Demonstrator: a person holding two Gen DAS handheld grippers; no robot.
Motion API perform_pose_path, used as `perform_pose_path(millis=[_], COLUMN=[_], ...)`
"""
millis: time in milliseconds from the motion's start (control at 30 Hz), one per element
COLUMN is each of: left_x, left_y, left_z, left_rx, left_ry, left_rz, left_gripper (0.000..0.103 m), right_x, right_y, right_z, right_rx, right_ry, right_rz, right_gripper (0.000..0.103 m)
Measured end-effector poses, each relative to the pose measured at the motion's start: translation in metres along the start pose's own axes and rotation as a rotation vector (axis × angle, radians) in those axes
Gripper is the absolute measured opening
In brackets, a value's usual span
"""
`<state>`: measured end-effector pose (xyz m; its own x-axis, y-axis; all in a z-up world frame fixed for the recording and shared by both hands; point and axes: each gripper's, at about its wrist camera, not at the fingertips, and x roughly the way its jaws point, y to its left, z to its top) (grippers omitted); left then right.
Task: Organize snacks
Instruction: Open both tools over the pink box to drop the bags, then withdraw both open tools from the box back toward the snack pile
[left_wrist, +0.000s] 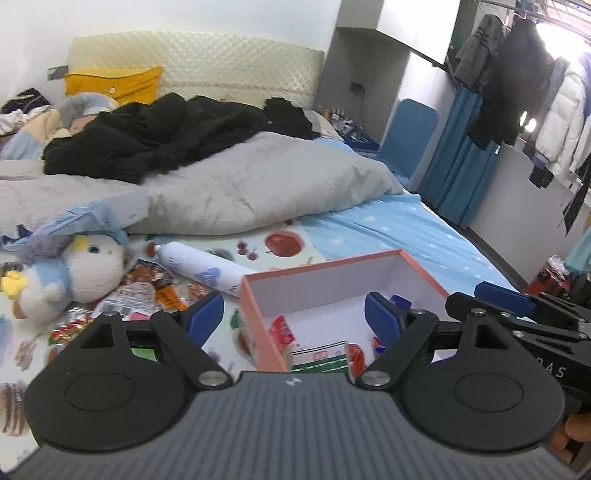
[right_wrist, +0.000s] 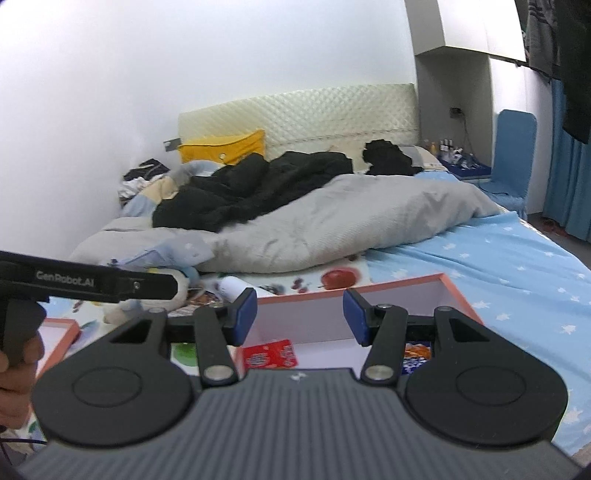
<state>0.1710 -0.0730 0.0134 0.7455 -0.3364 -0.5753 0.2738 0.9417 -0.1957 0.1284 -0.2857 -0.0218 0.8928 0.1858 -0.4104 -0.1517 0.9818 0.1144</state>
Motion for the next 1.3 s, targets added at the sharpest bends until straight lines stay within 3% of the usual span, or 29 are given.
perform_pose_path(millis=[100,400,733,933,1300], left_x=[-0.013,-0.043,-0.062,-0.074,-0.078], left_y=[0.009,0.038,0.080,0.087,0.112], left_z=[-0.005,-0.024,-0.058,-0.078,-0.120], left_rx=[-0.007,-0.028,-0.105,-0.070,-0.137], left_ry=[-0.008,-0.032,-0.018,-0.034,-0.003], left_rz=[0.017,0.085,0.144,0.207,0.221], left_gripper=[0.093,0.099,0.099,0.099,0.099], right_x=[0.000,0.006,0.009,-0.001,-0.001], right_y=[0.011,0.049,0.088,0.101,0.129], right_z=[-0.001,-0.014,-0.036,-0.047,-0.085], right_rx=[0.001,-0.009,-0.029,0.006,-0.045], right_ry=[0.002,0.025,0.046,0.054,0.140], right_rz=[0.020,0.100,0.133,0.149,0.157], right_gripper=[0.054,0.054,0.055,0.055,0.055])
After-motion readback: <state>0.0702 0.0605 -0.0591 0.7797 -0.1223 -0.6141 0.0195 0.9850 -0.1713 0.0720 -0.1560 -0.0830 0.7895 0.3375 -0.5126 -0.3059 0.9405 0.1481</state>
